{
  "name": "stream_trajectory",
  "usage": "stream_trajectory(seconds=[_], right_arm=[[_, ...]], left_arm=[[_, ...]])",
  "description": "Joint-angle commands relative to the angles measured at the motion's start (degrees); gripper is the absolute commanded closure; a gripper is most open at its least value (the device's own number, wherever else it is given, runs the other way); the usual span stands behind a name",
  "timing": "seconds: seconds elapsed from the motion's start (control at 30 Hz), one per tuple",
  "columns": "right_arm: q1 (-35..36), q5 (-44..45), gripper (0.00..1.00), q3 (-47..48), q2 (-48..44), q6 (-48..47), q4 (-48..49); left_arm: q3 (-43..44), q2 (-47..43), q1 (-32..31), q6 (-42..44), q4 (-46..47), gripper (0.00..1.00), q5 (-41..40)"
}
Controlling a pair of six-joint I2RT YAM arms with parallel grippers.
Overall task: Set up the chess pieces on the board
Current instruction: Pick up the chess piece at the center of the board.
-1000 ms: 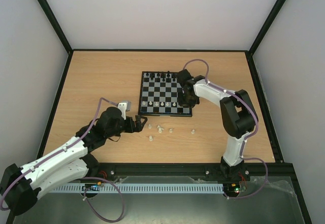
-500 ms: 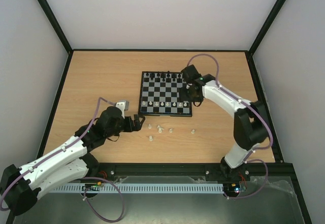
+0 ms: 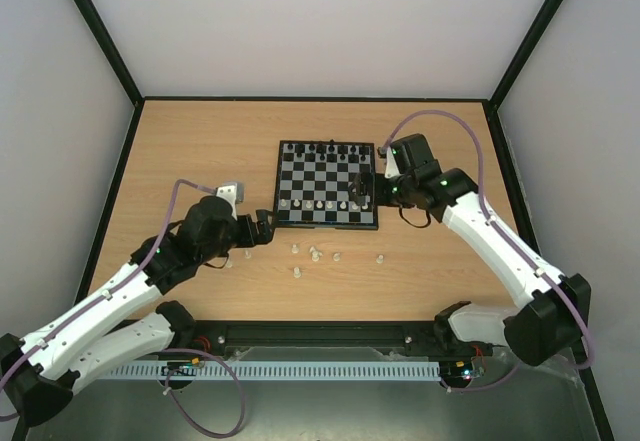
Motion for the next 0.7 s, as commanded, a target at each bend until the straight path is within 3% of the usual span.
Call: stream_trajectory(seconds=[0.0, 0.1, 0.23, 0.47, 0.67], right_arm=[[0.27, -9.35, 0.01, -2.78, -2.67, 2.17, 0.86], [0.23, -10.8, 0.02, -4.74, -2.42, 3.52, 2.51], [0.27, -12.97, 0.01, -4.17, 1.78, 1.82, -2.12], [0.63, -0.8, 0.01, -11.84, 0.09, 7.35, -2.73], [2.29, 8.32, 0.15, -19.49, -6.39, 15.23, -4.5]], left_arm=[[-0.26, -0.22, 0.27, 0.66, -2.92, 0.01, 0.71], [-2.59, -0.85, 0.27, 0.07, -2.19, 0.0, 2.45], [-2.89, -1.09, 0.29, 0.68, -2.88, 0.0, 5.85], [-3.98, -4.44, 0.27, -0.14, -2.49, 0.01, 4.9], [-3.26, -1.82, 0.27, -0.81, -2.05, 0.01, 5.44]])
